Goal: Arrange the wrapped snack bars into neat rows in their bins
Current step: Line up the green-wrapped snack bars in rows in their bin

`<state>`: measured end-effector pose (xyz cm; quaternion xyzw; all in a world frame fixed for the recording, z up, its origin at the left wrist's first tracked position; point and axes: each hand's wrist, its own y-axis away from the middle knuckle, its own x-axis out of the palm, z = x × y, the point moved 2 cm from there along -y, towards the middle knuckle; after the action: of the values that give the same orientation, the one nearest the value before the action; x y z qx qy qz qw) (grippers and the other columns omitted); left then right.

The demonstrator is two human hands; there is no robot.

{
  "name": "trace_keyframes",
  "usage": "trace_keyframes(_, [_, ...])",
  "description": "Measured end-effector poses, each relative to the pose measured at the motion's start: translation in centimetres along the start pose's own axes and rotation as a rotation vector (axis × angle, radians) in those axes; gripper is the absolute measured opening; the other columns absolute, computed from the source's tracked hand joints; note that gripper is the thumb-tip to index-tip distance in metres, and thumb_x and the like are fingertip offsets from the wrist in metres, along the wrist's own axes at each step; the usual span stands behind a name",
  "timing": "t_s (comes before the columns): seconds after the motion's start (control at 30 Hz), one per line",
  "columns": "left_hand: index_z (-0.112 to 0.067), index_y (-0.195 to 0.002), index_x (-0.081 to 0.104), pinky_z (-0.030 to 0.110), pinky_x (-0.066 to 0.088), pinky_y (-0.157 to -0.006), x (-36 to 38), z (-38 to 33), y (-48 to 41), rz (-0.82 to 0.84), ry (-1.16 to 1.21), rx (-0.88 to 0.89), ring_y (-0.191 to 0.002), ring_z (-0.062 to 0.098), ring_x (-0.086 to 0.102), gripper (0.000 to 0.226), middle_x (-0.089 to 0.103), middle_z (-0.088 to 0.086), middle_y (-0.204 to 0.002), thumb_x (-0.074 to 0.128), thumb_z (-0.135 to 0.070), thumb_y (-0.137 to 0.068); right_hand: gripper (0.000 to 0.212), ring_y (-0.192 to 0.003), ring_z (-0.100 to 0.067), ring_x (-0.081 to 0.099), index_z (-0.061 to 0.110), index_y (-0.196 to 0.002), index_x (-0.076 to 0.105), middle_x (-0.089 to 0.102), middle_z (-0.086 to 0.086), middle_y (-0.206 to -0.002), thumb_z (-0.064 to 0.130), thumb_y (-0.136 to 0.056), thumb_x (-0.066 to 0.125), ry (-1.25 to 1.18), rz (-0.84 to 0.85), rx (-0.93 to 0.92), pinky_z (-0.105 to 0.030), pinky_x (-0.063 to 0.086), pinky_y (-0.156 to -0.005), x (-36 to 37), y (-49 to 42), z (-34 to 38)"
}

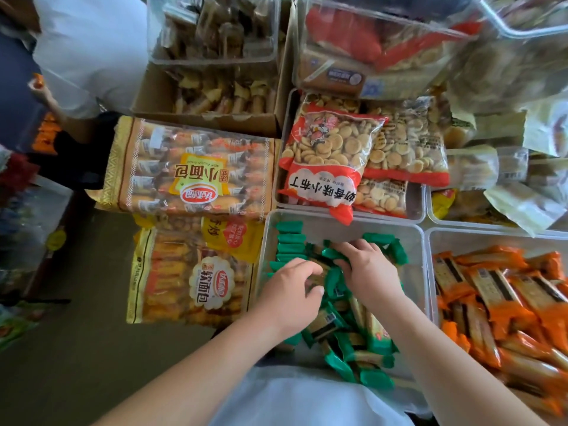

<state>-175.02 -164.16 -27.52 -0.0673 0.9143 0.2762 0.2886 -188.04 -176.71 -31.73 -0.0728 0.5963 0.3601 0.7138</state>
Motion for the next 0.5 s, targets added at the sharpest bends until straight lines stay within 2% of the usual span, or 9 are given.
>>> trace_keyframes(0.1, [-0.021,-0.149,0.051,0.029,0.041,-0.115,1.2,-0.9,-0.6,0.075,-0.056,-0.024,-0.135,0.015,0.049,0.050,0.047,-0.007,-0.151,0.062,-0.028,-0.101,0.036,-0.110,-0.030,0.056,0.033,-0.138,0.062,0.062,-0.003,-0.116,0.033,-0.101,0.058,0.013,-0.081,0.035,-0.040,0.057,-0.070,-0.9,2.2,-0.2])
trace_keyframes(0.17, [-0.020,-0.158,0.037,0.031,0.032,-0.121,2.2,-1.5,-1.3,0.132,-0.035,-0.058,-0.147,0.019,0.038,0.063,0.037,-0.004,-0.162,0.063,-0.028,-0.101,0.041,-0.105,-0.031,0.058,0.032,-0.138,0.062,0.063,-0.005,-0.112,0.028,-0.098,0.064,0.023,-0.115,0.081,-0.038,0.054,-0.067,-1.5,4.3,-0.5])
trace_keyframes(0.33, [-0.029,-0.166,0.010,0.037,0.022,-0.127,5.2,-1.8,-3.1,0.253,-0.022,-0.114,-0.158,0.027,0.016,0.091,0.014,0.005,-0.172,0.067,-0.026,-0.095,0.043,-0.096,-0.028,0.063,0.030,-0.135,0.061,0.065,-0.002,-0.109,0.022,-0.093,0.065,0.061,-0.098,0.174,-0.035,0.052,-0.057,-1.5,9.3,-2.0])
trace_keyframes(0.4, [-0.035,-0.165,0.014,0.041,0.025,-0.126,5.9,-1.7,-3.6,0.217,-0.030,-0.141,-0.157,0.031,0.018,0.095,0.014,0.008,-0.170,0.068,-0.020,-0.089,0.040,-0.099,-0.023,0.064,0.031,-0.134,0.058,0.063,0.003,-0.109,0.023,-0.095,0.064,0.051,-0.039,0.208,-0.033,0.055,-0.062,-0.8,10.4,-1.7])
trace_keyframes(0.5, [-0.029,-0.162,0.026,0.039,0.031,-0.123,5.9,-1.7,-3.9,0.172,-0.056,-0.168,-0.152,0.030,0.028,0.086,0.023,0.006,-0.165,0.067,-0.018,-0.087,0.032,-0.096,-0.018,0.062,0.031,-0.131,0.059,0.061,0.006,-0.108,0.034,-0.099,0.059,-0.049,-0.013,0.208,-0.027,0.055,-0.067,-1.0,10.8,-1.8])
